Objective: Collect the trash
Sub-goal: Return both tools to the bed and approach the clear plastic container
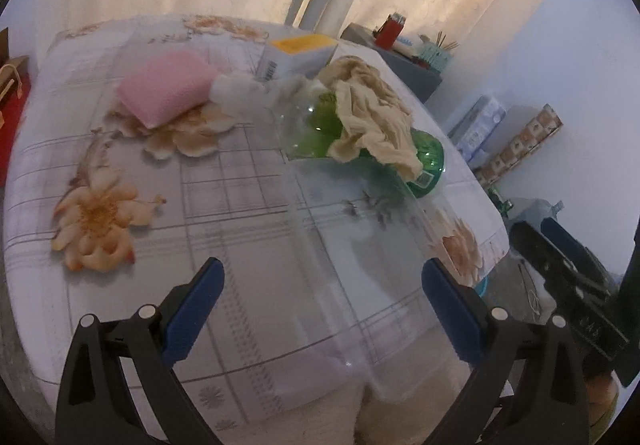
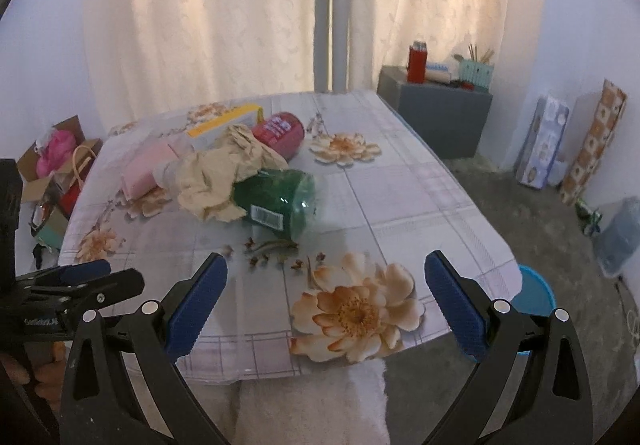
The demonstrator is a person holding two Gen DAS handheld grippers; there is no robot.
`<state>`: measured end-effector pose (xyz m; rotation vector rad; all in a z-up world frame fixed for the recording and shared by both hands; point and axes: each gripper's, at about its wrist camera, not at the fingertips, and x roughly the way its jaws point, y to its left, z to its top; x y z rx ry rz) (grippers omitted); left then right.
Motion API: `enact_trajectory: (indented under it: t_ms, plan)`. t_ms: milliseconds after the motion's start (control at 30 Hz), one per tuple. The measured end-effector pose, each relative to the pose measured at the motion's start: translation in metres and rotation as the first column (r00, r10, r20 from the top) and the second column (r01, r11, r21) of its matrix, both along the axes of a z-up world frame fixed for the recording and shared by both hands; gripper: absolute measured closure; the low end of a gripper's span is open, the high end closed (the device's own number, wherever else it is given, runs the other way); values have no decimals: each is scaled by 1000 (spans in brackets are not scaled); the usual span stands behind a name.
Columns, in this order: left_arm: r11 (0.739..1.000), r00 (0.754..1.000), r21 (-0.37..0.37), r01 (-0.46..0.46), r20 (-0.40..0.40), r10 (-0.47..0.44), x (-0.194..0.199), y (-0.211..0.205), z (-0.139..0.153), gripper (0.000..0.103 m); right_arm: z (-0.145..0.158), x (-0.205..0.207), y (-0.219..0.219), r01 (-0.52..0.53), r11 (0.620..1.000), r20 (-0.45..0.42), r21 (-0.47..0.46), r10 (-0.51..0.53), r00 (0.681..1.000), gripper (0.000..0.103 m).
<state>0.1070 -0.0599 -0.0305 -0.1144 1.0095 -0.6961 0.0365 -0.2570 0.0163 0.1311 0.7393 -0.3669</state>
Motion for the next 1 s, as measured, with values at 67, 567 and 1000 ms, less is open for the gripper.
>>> enact_trajectory:
  t_ms: [67, 567, 1000]
  plan:
    - [1000, 1000, -4, 13, -14, -13, 3, -9, -2, 18, -2, -1, -2, 4, 1000, -10, 23, -4, 1000, 8]
    - [995, 991, 72, -67, -112, 74, 19, -13, -24, 91, -10, -12, -16, 9, 994, -17, 108, -7, 1000, 8]
    - [983, 983, 84, -163, -73, 169, 15, 38, -12, 100, 0, -20, -19, 3, 992, 14, 125, -5, 1000, 8]
